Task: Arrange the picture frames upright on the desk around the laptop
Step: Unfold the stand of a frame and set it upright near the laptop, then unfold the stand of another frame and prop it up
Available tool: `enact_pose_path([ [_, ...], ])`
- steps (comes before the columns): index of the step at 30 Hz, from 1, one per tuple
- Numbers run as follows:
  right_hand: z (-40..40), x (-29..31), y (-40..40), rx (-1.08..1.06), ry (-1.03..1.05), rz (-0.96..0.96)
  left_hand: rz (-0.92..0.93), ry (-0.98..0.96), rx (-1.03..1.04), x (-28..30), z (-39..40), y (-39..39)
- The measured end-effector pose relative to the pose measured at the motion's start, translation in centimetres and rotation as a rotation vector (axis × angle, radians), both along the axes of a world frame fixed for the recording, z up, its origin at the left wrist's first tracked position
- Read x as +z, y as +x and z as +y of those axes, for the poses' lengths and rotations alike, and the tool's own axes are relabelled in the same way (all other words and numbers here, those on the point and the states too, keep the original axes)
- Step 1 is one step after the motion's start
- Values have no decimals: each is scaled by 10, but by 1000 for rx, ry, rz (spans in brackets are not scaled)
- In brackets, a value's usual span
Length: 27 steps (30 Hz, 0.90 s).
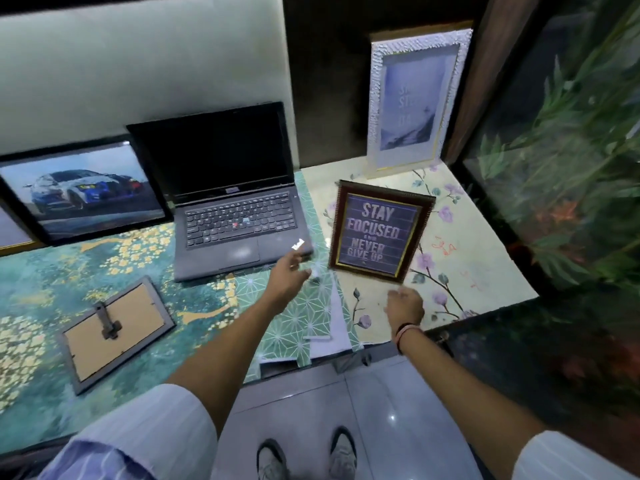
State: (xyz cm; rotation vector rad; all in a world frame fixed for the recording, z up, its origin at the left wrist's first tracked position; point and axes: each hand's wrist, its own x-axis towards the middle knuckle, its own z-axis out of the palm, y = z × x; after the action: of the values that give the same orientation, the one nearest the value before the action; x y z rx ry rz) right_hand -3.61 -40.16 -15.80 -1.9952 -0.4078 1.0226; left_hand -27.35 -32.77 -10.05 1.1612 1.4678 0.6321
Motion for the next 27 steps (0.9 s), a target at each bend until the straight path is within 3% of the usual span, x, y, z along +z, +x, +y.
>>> enact_pose_path([
  [3,1,14,-65,124,-40,87,44,-34,154,-1,-24,-49],
  [7,15,36,-167,502,-9,243,101,-52,316,-4,-54,-138],
  [14,32,22,-347,945,-25,77,478,-76,666,-14,-118,-306],
  [17,37,1,-395,1010,-60,-38,566,-243,731,-29,-138,-357],
  [19,35,9,-419,1026,-67,-114,528,-325,734,-33,-143,-376],
  [23,40,9,-439,1011,-86,-158,338,-262,721,-44,-140,-392],
  [27,50,7,-442,875,-201,-9,228,-213,773,-27,-132,-395],
])
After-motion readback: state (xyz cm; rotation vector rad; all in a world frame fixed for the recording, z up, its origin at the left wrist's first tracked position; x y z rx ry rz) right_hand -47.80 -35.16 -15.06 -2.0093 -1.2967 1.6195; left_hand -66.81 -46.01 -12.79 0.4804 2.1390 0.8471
